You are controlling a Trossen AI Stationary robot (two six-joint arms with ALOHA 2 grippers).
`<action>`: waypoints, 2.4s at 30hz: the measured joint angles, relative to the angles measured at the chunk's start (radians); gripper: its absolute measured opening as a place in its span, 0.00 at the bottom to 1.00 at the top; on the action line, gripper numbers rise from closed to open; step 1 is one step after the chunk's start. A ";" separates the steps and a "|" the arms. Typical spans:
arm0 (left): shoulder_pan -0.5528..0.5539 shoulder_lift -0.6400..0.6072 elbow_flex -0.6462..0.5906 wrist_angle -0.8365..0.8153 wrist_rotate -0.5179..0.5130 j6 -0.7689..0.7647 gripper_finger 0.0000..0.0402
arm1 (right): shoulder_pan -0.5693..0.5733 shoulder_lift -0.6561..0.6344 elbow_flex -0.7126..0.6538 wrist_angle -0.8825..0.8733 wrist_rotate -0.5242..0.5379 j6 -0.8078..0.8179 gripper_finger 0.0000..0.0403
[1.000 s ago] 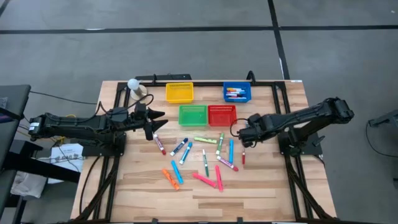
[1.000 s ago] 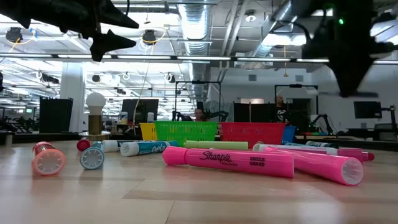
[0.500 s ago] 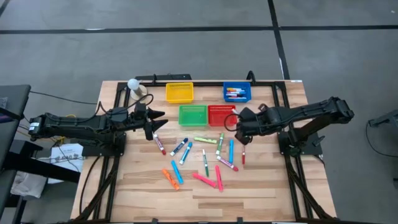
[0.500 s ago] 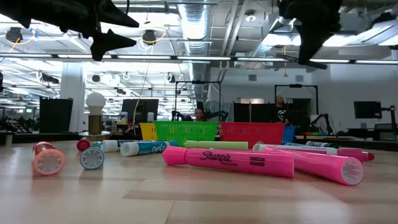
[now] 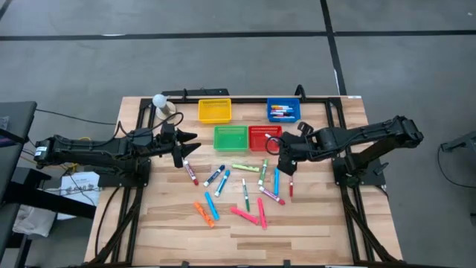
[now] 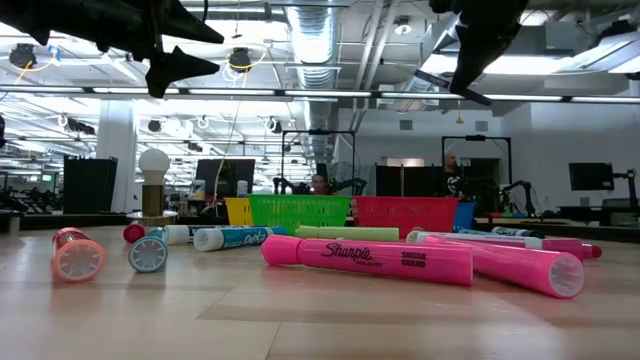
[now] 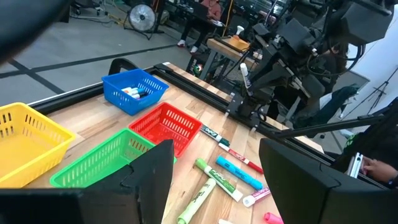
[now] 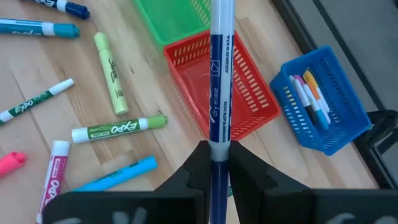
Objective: Pick & Place Markers
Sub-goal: Put the small blue marker into the red bin
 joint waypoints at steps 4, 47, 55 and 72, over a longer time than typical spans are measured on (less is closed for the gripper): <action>0.000 0.000 0.000 0.002 0.000 0.000 0.59 | -0.014 0.000 0.000 -0.003 -0.001 -0.015 0.09; 0.001 0.069 0.000 0.063 -0.008 0.000 0.59 | -0.420 0.284 0.021 0.336 -0.159 -0.653 0.09; 0.001 0.066 0.000 0.066 -0.008 0.000 0.59 | -0.448 0.361 0.019 0.311 -0.173 -0.679 0.10; 0.002 0.077 0.000 0.078 -0.010 0.000 0.59 | -0.465 0.474 0.019 0.286 -0.283 -0.681 0.10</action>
